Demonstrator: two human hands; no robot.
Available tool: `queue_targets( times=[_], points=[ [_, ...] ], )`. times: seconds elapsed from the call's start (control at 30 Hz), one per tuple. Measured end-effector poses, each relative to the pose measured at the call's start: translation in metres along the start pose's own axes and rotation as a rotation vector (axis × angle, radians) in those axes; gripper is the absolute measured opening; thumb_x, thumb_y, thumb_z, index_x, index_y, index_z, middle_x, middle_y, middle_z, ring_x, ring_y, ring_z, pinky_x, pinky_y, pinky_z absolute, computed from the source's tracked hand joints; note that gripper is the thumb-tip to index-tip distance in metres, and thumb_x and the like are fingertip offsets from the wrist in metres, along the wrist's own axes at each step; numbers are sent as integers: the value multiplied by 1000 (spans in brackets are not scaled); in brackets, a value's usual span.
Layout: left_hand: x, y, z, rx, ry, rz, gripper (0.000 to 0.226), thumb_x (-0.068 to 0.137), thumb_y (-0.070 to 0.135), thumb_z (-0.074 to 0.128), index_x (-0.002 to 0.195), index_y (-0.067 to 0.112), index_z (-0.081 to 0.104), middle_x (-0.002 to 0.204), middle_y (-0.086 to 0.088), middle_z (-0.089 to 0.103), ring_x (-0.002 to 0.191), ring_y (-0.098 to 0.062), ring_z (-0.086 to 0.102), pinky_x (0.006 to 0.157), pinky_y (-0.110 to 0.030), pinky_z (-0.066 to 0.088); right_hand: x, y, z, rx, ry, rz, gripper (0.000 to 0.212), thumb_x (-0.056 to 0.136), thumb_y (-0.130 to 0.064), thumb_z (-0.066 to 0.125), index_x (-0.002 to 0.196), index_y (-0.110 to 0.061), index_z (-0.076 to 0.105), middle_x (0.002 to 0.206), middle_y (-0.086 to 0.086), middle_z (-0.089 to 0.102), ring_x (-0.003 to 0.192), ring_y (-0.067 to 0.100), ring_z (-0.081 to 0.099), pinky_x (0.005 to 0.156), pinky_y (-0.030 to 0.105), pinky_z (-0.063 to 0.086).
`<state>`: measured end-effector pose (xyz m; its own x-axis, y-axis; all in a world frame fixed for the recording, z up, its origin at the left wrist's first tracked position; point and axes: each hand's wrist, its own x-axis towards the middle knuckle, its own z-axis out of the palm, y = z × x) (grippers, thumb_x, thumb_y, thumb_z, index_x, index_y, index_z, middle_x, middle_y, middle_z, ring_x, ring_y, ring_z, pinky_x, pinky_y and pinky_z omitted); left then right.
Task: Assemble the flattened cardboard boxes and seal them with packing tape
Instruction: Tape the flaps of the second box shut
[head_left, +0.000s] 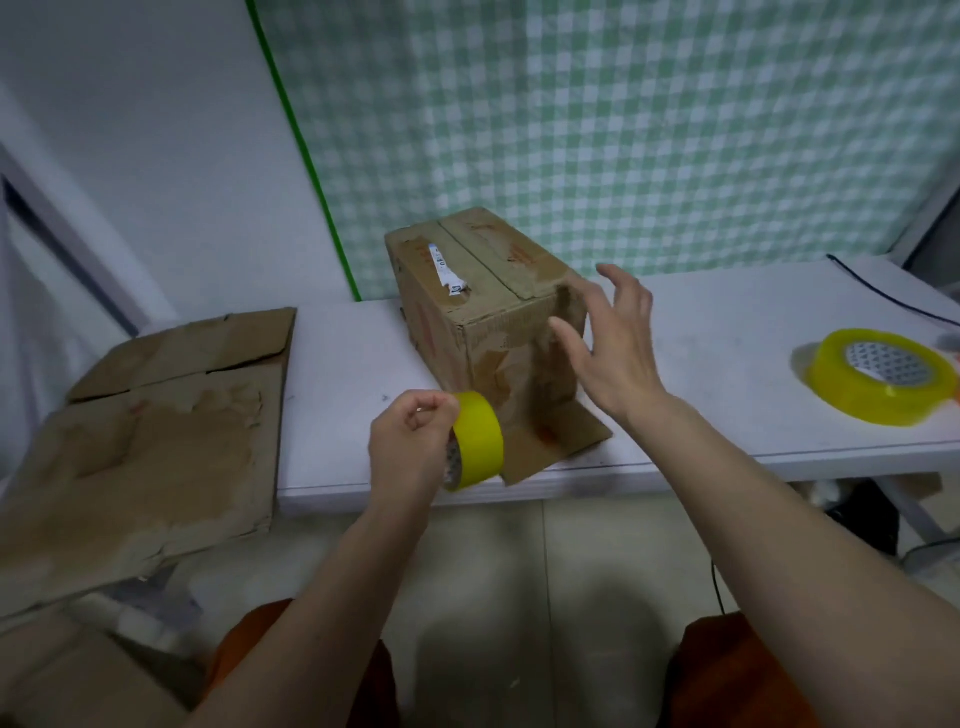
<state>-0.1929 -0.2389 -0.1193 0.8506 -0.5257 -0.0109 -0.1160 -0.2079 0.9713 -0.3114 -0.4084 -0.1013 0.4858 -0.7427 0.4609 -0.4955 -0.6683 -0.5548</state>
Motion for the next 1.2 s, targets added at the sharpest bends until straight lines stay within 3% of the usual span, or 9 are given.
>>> queue_targets(
  times=[0.1, 0.2, 0.33, 0.43, 0.53, 0.7, 0.93, 1.1, 1.2],
  points=[
    [11, -2, -18, 12, 141, -47, 6, 88, 19, 66, 83, 20, 70, 91, -8, 71, 88, -23, 66, 84, -36, 55, 19, -15, 5, 97, -193, 85, 51, 92, -41, 56, 140, -31, 41, 155, 12, 12, 141, 31, 15, 115, 42, 20],
    [24, -3, -26, -31, 150, -99, 12, 89, 18, 64, 101, 18, 70, 107, -9, 70, 100, -24, 64, 95, -40, 51, 24, -16, 7, 197, -272, 204, 52, 88, -48, 59, 136, -39, 42, 143, 11, 27, 130, 32, 36, 111, 40, 32],
    [40, 7, -19, 32, 76, -48, 61, 86, 34, 68, 141, 20, 46, 143, -7, 47, 133, -24, 41, 110, -42, 36, 19, -21, 4, 180, -212, 238, 52, 82, -51, 65, 129, -38, 47, 125, 7, 36, 114, 29, 49, 99, 36, 41],
    [52, 23, -9, 106, 62, -31, 90, 80, 53, 69, 151, 17, 27, 157, -5, 23, 146, -27, 13, 117, -45, 23, 13, -31, 3, 137, -192, 213, 50, 82, -46, 68, 127, -33, 50, 116, 2, 39, 103, 25, 54, 88, 30, 43],
    [63, 30, 2, 157, 38, -1, 105, 74, 68, 65, 153, 18, 18, 160, -1, 17, 147, -24, 4, 118, -49, 18, 10, -38, 6, 104, -179, 202, 53, 80, -48, 69, 126, -31, 50, 114, 0, 36, 108, 23, 50, 90, 34, 46],
    [75, 26, 7, 157, 39, -14, 95, 79, 68, 58, 152, 19, 22, 158, -1, 23, 147, -21, 4, 118, -46, 16, 14, -57, 19, -41, -190, 124, 72, 75, -62, 65, 137, -32, 43, 141, 4, 26, 133, 24, 22, 99, 41, 38],
    [82, 19, 4, 86, -13, -92, 101, 72, 69, 66, 151, 22, 24, 156, -2, 26, 146, -25, 11, 117, -49, 22, 13, -46, 24, -8, -276, 126, 87, 65, -43, 83, 139, -40, 37, 127, 5, 33, 122, 26, 41, 97, 41, 44],
    [84, 13, 3, 64, -14, -96, 104, 68, 73, 65, 150, 23, 26, 154, -1, 30, 145, -25, 15, 116, -49, 24, 19, -66, 30, -96, -218, 167, 87, 60, -69, 73, 132, -31, 42, 134, 4, 31, 127, 23, 32, 90, 39, 41],
    [85, 13, 1, 46, -21, -105, 106, 65, 74, 67, 150, 23, 27, 154, -2, 31, 144, -26, 18, 115, -49, 27, 18, -69, 32, -77, -185, 159, 84, 60, -67, 74, 128, -28, 46, 131, 3, 33, 124, 22, 37, 89, 37, 42]
  ],
)
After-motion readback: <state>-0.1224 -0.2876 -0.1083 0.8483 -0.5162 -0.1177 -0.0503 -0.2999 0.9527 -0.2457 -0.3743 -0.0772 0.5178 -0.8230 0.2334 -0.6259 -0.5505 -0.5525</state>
